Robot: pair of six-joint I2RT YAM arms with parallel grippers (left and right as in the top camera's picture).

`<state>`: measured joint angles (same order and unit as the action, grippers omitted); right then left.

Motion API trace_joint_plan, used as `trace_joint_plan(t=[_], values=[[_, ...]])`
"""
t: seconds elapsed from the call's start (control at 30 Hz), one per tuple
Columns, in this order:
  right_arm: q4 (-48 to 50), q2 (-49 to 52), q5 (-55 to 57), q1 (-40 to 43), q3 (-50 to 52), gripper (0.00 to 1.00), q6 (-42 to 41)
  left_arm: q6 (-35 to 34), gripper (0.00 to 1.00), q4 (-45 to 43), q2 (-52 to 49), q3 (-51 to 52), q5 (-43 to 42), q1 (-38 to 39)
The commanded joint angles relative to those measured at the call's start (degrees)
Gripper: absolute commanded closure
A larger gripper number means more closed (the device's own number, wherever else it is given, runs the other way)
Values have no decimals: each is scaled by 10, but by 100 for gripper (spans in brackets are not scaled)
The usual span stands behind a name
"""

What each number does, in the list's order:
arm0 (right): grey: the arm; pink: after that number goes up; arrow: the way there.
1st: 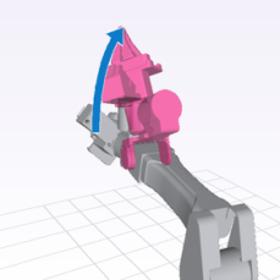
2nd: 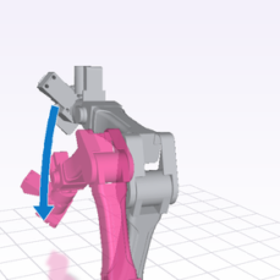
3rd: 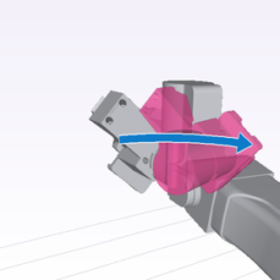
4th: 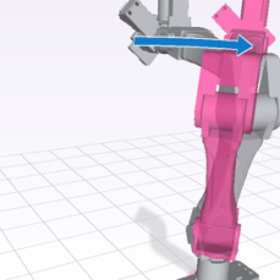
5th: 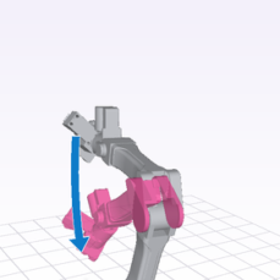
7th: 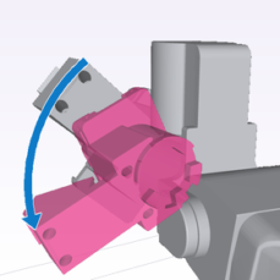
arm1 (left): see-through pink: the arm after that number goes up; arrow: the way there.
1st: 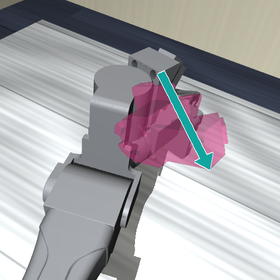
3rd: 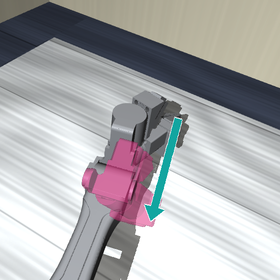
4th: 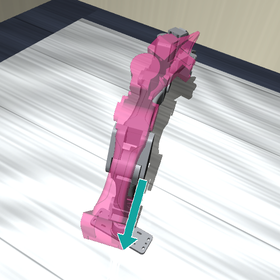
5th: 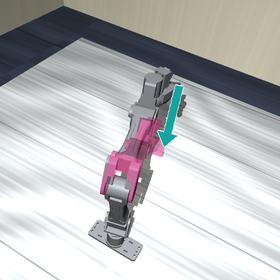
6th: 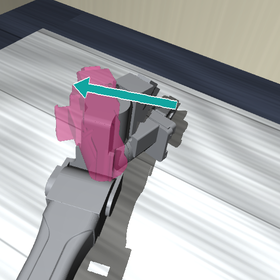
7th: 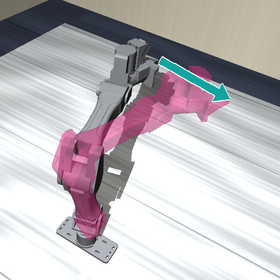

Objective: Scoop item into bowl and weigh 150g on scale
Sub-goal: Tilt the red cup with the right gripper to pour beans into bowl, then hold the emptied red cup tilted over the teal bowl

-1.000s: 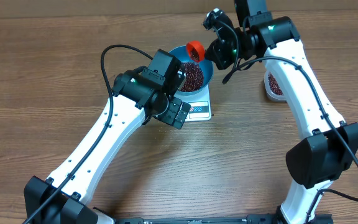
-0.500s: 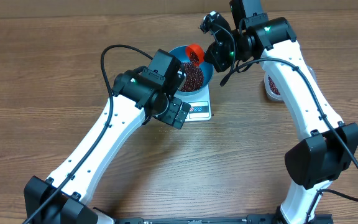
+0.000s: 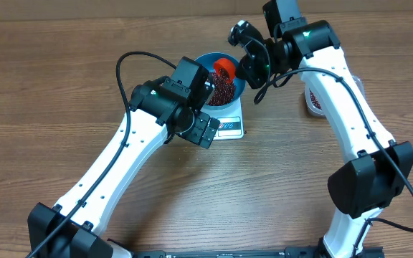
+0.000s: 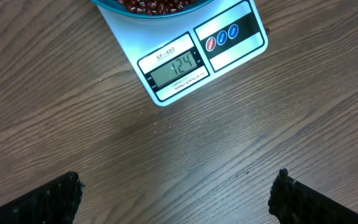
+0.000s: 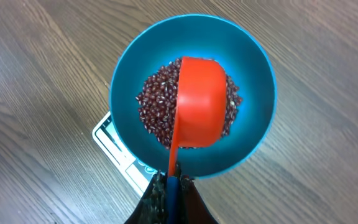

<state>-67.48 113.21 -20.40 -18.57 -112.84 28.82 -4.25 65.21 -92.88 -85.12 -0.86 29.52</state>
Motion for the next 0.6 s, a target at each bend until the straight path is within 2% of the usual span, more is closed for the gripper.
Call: trace_joint_plan(t=[0.0, 0.3, 0.57], values=[[5, -18, 5, -6, -17, 96, 26, 9, 0, 2, 6, -5, 2, 1], [6, -18, 4, -6, -17, 97, 25, 9, 0, 2, 6, -5, 2, 1], [16, -18, 5, -6, -17, 96, -31, 9, 0, 2, 6, -5, 2, 1]])
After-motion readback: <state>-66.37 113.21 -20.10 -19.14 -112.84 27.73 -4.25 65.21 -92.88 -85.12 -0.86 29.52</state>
